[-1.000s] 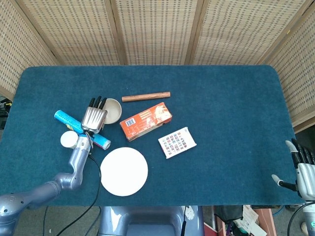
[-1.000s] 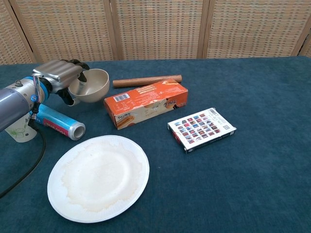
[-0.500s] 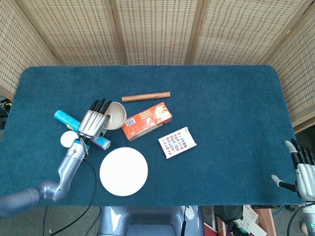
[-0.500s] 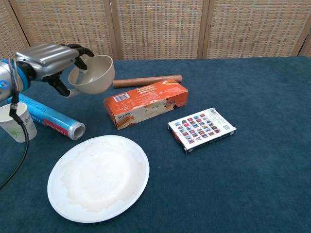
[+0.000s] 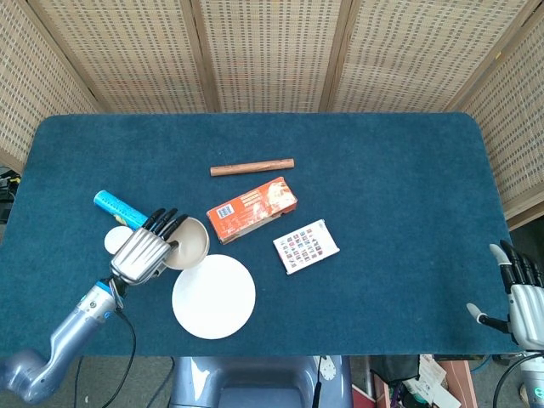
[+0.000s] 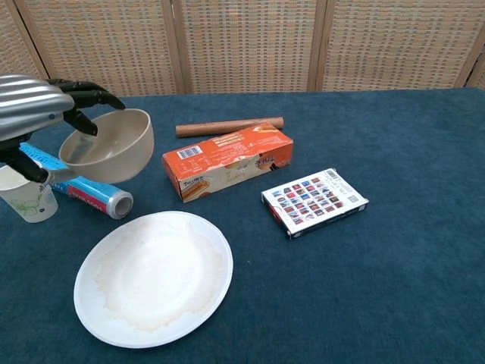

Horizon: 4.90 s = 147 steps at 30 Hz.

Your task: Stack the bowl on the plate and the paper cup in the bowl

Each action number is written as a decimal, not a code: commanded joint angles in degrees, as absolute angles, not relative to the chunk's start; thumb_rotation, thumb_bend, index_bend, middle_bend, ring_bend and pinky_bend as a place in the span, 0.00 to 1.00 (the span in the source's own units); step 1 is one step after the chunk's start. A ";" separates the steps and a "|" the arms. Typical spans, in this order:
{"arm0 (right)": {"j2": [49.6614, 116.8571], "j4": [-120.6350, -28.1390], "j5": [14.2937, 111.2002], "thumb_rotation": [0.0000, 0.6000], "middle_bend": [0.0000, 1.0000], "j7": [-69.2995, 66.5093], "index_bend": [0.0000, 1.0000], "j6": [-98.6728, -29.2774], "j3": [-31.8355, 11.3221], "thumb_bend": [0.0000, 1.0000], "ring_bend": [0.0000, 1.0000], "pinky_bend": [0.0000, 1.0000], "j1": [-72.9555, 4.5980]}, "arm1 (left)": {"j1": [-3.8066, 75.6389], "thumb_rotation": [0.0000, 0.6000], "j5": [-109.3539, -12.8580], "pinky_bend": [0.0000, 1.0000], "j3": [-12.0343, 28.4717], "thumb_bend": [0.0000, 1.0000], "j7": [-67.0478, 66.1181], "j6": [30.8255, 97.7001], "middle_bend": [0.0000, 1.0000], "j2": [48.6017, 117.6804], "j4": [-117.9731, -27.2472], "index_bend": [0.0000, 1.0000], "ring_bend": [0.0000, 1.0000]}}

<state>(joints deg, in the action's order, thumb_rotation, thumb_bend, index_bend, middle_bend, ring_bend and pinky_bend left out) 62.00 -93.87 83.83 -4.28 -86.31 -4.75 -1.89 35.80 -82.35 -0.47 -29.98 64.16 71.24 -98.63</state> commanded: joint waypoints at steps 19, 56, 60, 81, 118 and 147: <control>61.17 -93.88 83.78 1.00 0.00 -6.34 0.00 -87.90 -5.29 0.14 0.00 0.00 -1.03 | 35.54 1.00 -85.66 0.08 -4.08 0.37 -38.26 57.59 0.10 79.46 -98.00 0.66 0.00; 61.13 -93.97 84.23 1.00 0.00 -6.79 0.00 -88.54 -5.47 0.14 0.00 0.00 -0.70 | 37.14 1.00 -79.00 0.02 -3.48 0.25 -44.26 53.47 0.00 80.31 -98.48 0.42 0.00; 61.13 -93.92 84.17 1.00 0.00 -6.90 0.00 -88.59 -5.52 0.14 0.00 0.00 -0.66 | 36.97 1.00 -79.45 0.01 -3.32 0.21 -42.89 54.19 0.00 79.71 -99.64 0.36 0.00; 61.33 -94.27 84.72 1.00 0.00 -6.00 0.00 -87.81 -5.12 0.15 0.00 0.00 -1.01 | 28.49 1.00 -79.73 0.00 2.47 0.17 -20.13 70.52 0.00 61.33 -99.81 0.29 0.00; 61.48 -94.75 85.26 1.00 0.00 -5.15 0.00 -87.96 -4.85 0.15 0.00 0.00 -1.14 | 25.91 1.00 -76.23 0.00 1.02 0.25 -17.15 62.59 0.00 73.68 -79.42 0.43 0.00; 61.48 -94.69 85.33 1.00 0.00 -5.24 0.00 -88.15 -4.84 0.15 0.00 0.00 -1.06 | 27.45 1.00 -75.61 0.03 2.41 0.41 -18.25 60.93 0.03 79.39 -73.33 0.60 0.00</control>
<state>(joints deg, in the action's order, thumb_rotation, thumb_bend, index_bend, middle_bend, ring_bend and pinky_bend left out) 61.48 -94.70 85.33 -5.24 -88.15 -4.85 -1.06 27.45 -75.57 2.44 -18.28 60.90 79.35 -73.38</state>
